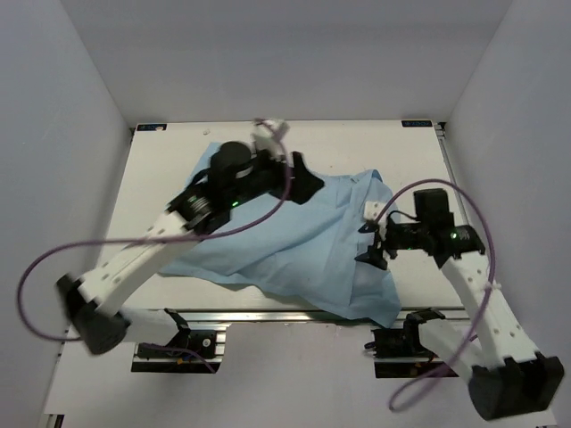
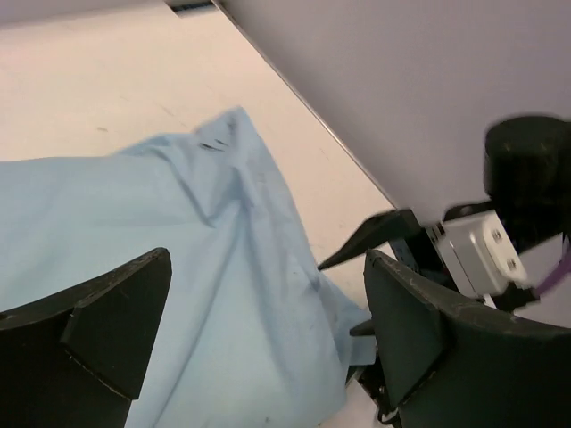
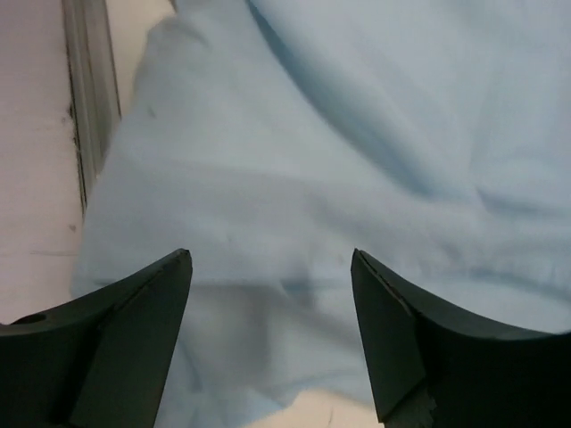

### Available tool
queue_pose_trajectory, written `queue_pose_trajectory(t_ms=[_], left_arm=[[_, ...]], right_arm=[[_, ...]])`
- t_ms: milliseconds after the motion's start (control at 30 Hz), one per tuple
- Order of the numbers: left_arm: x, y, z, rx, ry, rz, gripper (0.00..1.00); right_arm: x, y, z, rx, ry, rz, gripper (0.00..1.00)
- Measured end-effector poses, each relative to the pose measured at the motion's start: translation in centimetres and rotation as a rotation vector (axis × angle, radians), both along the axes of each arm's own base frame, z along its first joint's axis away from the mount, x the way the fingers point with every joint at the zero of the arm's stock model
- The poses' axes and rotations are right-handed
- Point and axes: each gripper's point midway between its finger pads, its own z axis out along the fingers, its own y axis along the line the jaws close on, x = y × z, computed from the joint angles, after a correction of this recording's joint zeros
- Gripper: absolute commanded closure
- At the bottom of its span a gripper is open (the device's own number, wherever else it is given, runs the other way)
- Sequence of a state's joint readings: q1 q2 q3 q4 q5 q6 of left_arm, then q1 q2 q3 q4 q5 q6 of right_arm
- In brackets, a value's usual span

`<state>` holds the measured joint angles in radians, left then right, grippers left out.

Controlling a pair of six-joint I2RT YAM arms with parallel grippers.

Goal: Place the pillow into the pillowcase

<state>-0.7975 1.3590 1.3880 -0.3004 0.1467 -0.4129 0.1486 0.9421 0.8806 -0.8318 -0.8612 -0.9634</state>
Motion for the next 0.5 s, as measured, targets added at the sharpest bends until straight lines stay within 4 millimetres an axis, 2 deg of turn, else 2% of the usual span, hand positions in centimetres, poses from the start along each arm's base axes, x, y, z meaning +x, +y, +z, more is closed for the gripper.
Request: queue_pose_trajectory(t_ms=[67,100,167,233,333,433,500], left_arm=[[-1.8,4.3,2.8,-0.051,-0.067,0.100,0.02],[-2.8,6.4,3.3,-0.069,-0.083,0.148,0.02],[-4.0,9.4,3.2,-0.092,-0.087,0.223,0.02],[-5.6,12.9,1.7,-0.103,-0.061,0.310,0.02],[-6.9,15.9,-1.7,-0.083,0.010,0.401,0.02],[-7.8,17.7,-5.0,-0.056,0.084,0.464,0.02],[-8.2,18.6,-6.6,-0.036,0.123,0.498,0.02]], right_arm=[[-1.3,2.7,0.9,-0.020,-0.095,0.081,0.18],[-1.7,3.9,1.6,-0.009,-0.121,0.107,0.11],[-1.6,5.6,2.8,0.004,-0.132,0.125,0.11],[-0.4,7.3,4.1,0.010,-0.145,0.116,0.10],[1.2,9.9,4.2,-0.002,-0.134,0.092,0.11],[0.6,12.6,2.8,-0.028,-0.096,0.113,0.11],[-0.2,13.6,1.8,-0.046,-0.084,0.128,0.10]])
